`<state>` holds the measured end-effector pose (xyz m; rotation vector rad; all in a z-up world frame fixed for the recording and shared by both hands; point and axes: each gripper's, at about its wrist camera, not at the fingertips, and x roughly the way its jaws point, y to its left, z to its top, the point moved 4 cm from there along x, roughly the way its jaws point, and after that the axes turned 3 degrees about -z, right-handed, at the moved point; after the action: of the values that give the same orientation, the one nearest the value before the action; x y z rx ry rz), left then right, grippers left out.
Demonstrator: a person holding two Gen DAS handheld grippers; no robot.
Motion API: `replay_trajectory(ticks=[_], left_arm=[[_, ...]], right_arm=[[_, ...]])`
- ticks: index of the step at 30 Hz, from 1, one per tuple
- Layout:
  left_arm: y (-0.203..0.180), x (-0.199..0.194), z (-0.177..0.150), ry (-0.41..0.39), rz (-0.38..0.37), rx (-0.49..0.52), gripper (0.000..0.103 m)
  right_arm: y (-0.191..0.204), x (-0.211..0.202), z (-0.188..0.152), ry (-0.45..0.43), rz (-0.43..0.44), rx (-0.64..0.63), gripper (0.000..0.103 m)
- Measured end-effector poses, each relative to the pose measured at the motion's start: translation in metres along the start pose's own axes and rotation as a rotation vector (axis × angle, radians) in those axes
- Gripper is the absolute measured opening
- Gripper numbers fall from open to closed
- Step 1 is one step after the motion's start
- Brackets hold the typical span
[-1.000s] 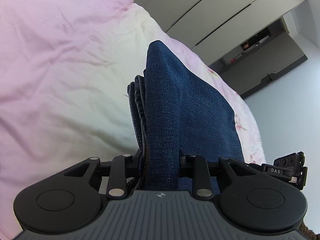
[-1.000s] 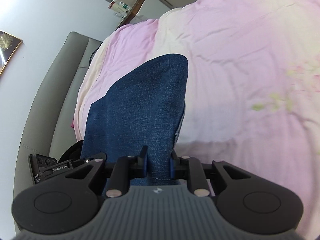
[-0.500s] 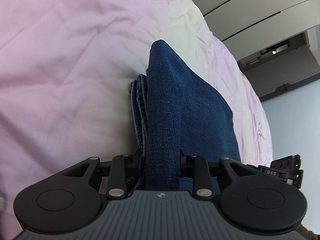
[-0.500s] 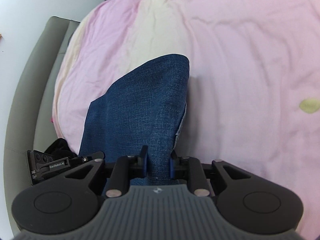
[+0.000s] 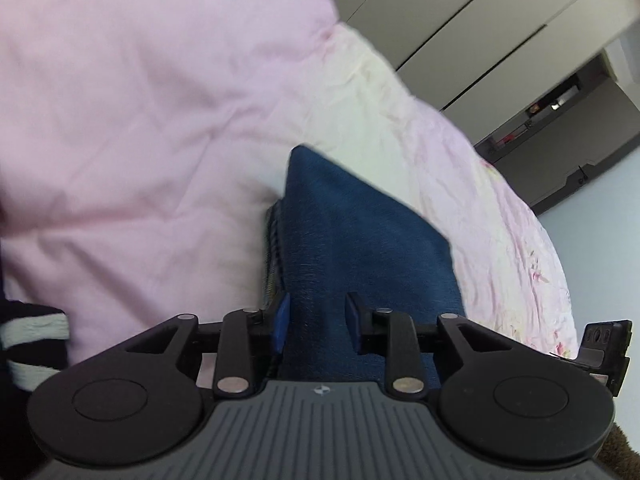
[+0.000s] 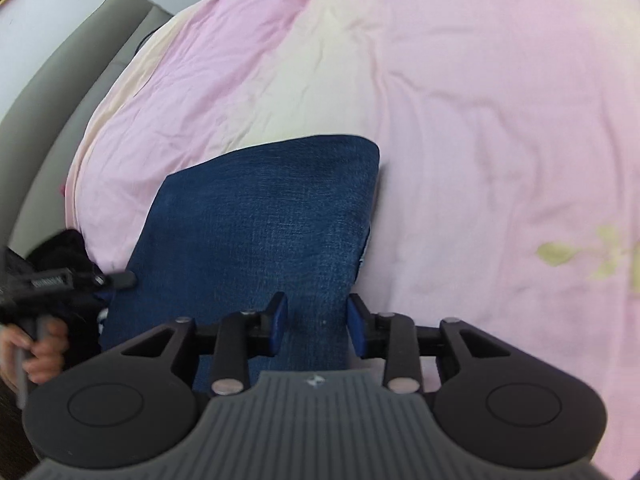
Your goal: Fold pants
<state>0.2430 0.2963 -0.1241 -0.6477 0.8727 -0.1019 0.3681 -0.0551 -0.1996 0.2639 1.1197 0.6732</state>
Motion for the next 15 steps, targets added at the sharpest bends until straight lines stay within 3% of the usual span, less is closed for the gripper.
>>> replay_trajectory(ticks=[3, 4, 7, 9, 15], left_arm=[[-0.024, -0.013, -0.007, -0.066, -0.049, 0.074, 0.032], [-0.028, -0.011, -0.010, -0.067, -0.019, 0.099, 0.032], [-0.019, 0.009, -0.020, -0.004, 0.083, 0.112, 0.012], [-0.004, 0.021, -0.029, 0.021, 0.126, 0.099, 0.006], [0.015, 0.044, -0.040, 0.060, 0.151, 0.054, 0.006]], right_arm=[[0.023, -0.018, -0.013, -0.067, -0.054, -0.128, 0.017], [0.031, -0.021, -0.017, -0.087, -0.079, -0.174, 0.016], [0.046, -0.017, -0.030, -0.096, -0.132, -0.268, 0.015], [0.049, -0.005, -0.036, -0.072, -0.166, -0.287, 0.015], [0.036, 0.020, -0.045, -0.027, -0.174, -0.253, 0.014]])
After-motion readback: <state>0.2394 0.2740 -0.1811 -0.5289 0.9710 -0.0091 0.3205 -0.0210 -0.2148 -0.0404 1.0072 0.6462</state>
